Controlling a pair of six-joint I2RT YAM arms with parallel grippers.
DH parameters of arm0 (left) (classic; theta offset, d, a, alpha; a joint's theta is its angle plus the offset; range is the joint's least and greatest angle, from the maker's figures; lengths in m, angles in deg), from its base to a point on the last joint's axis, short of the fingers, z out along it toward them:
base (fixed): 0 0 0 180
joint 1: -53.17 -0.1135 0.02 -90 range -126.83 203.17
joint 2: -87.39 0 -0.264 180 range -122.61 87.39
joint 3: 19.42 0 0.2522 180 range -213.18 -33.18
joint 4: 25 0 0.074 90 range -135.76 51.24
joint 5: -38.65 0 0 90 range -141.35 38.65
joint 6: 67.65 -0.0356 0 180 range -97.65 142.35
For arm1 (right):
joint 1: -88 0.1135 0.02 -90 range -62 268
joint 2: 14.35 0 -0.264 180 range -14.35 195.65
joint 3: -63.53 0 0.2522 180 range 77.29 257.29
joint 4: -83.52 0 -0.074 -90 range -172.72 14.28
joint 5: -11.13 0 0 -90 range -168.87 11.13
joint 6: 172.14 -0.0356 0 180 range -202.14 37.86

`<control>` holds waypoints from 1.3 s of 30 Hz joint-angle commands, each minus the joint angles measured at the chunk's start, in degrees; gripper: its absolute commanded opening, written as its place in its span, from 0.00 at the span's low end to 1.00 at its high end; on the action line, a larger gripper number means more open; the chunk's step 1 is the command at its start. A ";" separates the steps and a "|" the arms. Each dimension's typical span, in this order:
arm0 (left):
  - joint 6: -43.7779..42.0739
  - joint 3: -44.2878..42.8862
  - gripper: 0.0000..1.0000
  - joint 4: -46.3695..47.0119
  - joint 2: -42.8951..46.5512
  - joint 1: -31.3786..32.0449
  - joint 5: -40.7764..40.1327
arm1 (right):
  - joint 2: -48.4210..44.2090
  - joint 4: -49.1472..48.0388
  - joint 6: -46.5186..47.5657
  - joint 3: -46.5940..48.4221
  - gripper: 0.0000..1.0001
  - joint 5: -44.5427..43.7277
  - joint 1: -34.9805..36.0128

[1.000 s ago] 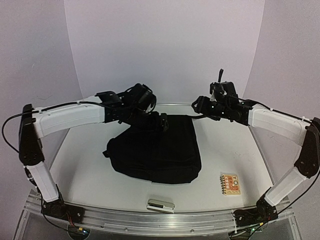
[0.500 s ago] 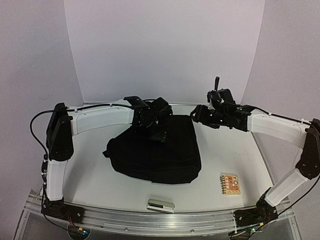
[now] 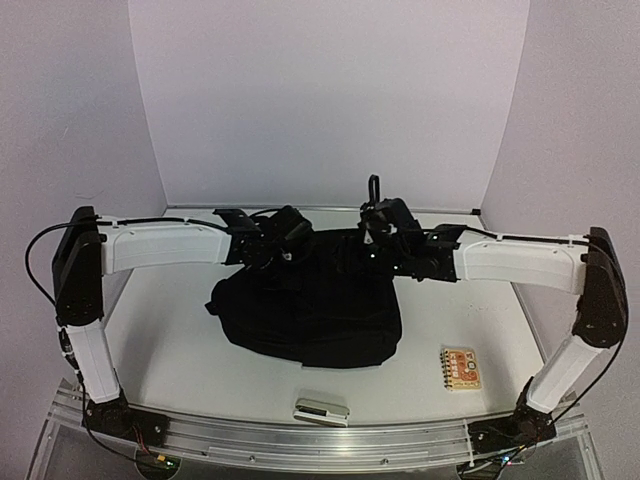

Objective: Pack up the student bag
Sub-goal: Adjust the student bag at the center of the board.

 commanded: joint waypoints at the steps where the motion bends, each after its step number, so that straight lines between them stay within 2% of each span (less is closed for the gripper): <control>1: 1.98 7.28 0.17 8.68 7.44 -2.72 5.95 | 5.34 2.17 -1.19 5.12 0.71 -4.00 2.89; 6: 3.19 12.79 0.15 15.47 10.83 -4.17 10.38 | 12.59 6.52 -1.57 10.76 0.76 -9.22 5.39; 10: 3.38 14.02 0.14 16.83 11.33 -4.64 11.61 | 17.07 7.51 -2.09 14.03 0.79 -12.18 6.12; 15: 3.59 15.10 0.12 18.15 11.67 -4.71 12.34 | 21.00 9.49 -3.97 17.41 0.78 -18.93 6.16; 16: 3.63 15.27 0.12 18.36 11.71 -4.73 12.39 | 21.60 10.33 -4.31 18.11 0.72 -20.95 6.16; 19: 3.52 15.49 0.13 18.72 12.24 -4.73 12.47 | 21.48 11.72 -4.64 19.20 0.28 -23.74 6.18; 20: 3.34 15.46 0.15 18.55 12.45 -4.73 12.37 | 20.78 11.91 -4.67 19.14 0.19 -23.96 6.17; 23: 2.75 15.06 0.27 17.19 13.43 -4.95 11.39 | 17.00 12.04 -4.86 17.85 0.02 -24.12 6.13; 29: 0.07 15.61 0.53 20.79 18.10 -5.09 14.69 | 7.11 12.04 -4.02 14.10 0.00 -22.10 6.10; 31: -1.17 16.48 0.58 23.43 19.32 -5.10 17.82 | 5.17 12.05 -3.51 13.46 0.00 -21.07 6.02; 34: -1.86 17.27 0.57 27.84 19.85 -5.16 21.53 | 3.88 12.04 -3.25 12.86 0.00 -19.26 5.53; 39: -1.15 16.88 0.42 31.75 16.94 -5.17 25.85 | 3.97 11.88 -3.59 12.54 0.00 -17.24 4.90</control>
